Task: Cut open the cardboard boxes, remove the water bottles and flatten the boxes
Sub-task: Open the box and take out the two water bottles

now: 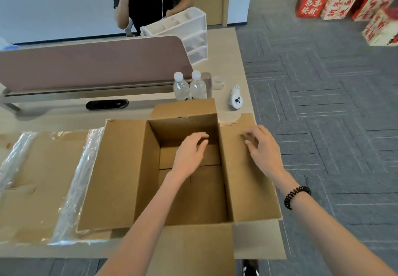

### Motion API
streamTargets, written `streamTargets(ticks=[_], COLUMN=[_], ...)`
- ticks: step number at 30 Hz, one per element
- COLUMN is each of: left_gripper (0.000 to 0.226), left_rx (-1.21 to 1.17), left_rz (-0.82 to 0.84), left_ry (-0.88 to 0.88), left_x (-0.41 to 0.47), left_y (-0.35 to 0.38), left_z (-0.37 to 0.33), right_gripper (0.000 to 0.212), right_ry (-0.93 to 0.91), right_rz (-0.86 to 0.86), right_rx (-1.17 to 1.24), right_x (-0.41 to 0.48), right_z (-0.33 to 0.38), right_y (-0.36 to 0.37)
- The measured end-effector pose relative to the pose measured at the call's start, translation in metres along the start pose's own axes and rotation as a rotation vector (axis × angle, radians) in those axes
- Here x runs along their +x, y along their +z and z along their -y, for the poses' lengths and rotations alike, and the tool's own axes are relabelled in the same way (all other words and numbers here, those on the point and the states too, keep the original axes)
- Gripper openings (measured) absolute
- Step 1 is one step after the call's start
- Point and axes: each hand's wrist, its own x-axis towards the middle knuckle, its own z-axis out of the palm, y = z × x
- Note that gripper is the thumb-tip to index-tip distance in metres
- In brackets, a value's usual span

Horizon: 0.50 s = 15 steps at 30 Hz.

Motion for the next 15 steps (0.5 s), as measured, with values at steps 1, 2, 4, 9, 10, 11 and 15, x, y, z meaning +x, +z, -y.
streamTargets(ticks=[1, 2, 4, 9, 10, 11, 15], left_gripper=[0.041, 0.056, 0.089, 0.083, 0.081, 0.078, 0.065], left_rx=[-0.052, -0.122, -0.299, -0.361, -0.357, -0.351, -0.293], left_rz=[0.039, 0.095, 0.221, 0.311, 0.294, 0.284, 0.325], left_ry=[-0.083, -0.181, -0.348, -0.445, -0.442, -0.427, -0.339], left_x=[-0.008, -0.014, -0.024, -0.031, -0.033, -0.034, -0.037], left_y=[0.009, 0.016, 0.031, 0.058, 0.063, 0.061, 0.06], left_z=[-0.008, -0.017, -0.036, -0.061, -0.062, -0.061, -0.057], right_gripper=[0.022, 0.021, 0.019, 0.017, 0.018, 0.019, 0.02], right_ry=[0.005, 0.01, 0.024, 0.006, -0.006, -0.01, 0.054], right_rz=[0.01, 0.021, 0.05, 0.191, 0.234, 0.267, 0.359], right_rx=[-0.013, -0.022, -0.008, 0.075, 0.083, 0.08, 0.065], right_x=[-0.007, -0.014, -0.024, -0.043, -0.049, -0.051, -0.066], right_z=[-0.008, -0.014, -0.027, -0.053, -0.06, -0.063, -0.075], right_y=[-0.005, -0.009, -0.016, -0.017, -0.016, -0.011, 0.005])
